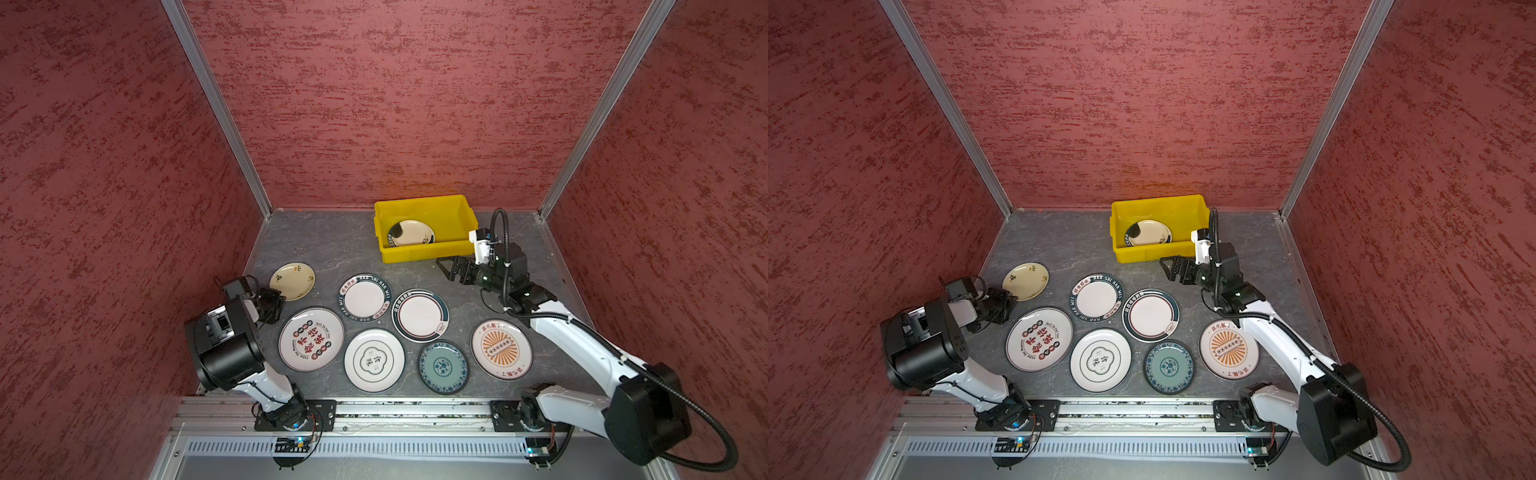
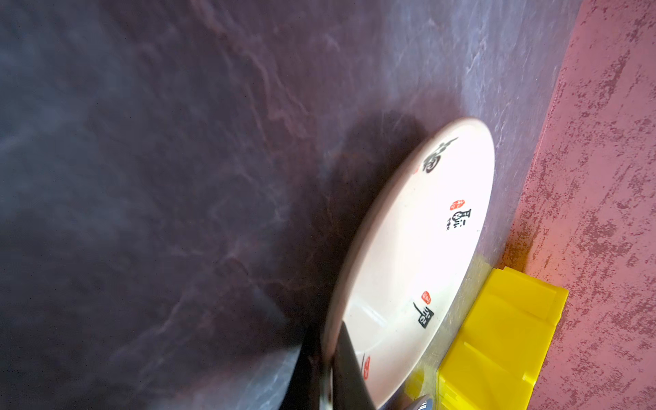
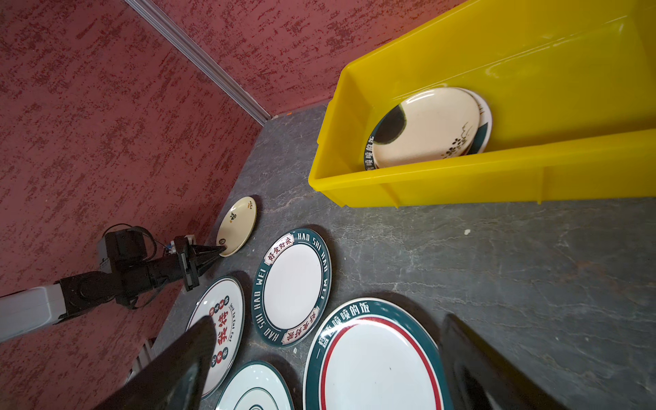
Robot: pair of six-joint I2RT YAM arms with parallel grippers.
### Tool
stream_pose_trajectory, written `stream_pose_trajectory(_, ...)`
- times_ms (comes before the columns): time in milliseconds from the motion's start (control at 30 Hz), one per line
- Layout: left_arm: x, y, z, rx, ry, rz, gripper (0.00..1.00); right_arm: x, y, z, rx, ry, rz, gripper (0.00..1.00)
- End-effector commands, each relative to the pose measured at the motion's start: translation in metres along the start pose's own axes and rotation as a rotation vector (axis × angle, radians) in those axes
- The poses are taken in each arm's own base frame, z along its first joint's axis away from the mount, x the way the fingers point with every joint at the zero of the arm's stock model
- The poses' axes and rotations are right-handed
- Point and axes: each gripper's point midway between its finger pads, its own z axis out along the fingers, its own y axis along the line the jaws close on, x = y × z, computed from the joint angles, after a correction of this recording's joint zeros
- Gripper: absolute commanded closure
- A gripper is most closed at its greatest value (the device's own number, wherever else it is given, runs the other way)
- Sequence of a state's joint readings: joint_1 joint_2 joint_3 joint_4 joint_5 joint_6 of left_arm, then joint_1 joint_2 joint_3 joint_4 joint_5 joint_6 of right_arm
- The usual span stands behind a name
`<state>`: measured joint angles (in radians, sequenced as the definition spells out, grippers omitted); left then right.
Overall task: Place the plates into the plastic bin on the countertop
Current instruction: Pick up the plate from the middle-left of the table.
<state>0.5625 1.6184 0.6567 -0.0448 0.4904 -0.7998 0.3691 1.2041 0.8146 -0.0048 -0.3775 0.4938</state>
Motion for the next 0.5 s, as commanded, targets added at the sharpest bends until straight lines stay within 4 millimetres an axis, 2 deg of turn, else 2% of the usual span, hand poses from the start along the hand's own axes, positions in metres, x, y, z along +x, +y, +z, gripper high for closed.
stream_pose_trajectory(0, 0.01, 0.022, 0.006, -0.099, 0.025, -0.038, 1.0, -0.006, 0.0, -0.006, 0.01, -0.035, -0.007, 0.01)
stream_pose_trajectory(167, 0.014, 0.007, -0.002, -0.062, 0.023, -0.007, 1.0, -0.007, 0.001, -0.008, 0.006, -0.036, -0.004, 0.01)
stream_pose_trajectory(467, 0.016, -0.032, -0.033, 0.005, -0.03, 0.079, 1.0, -0.006, 0.001, -0.007, -0.002, -0.038, 0.016, 0.01)
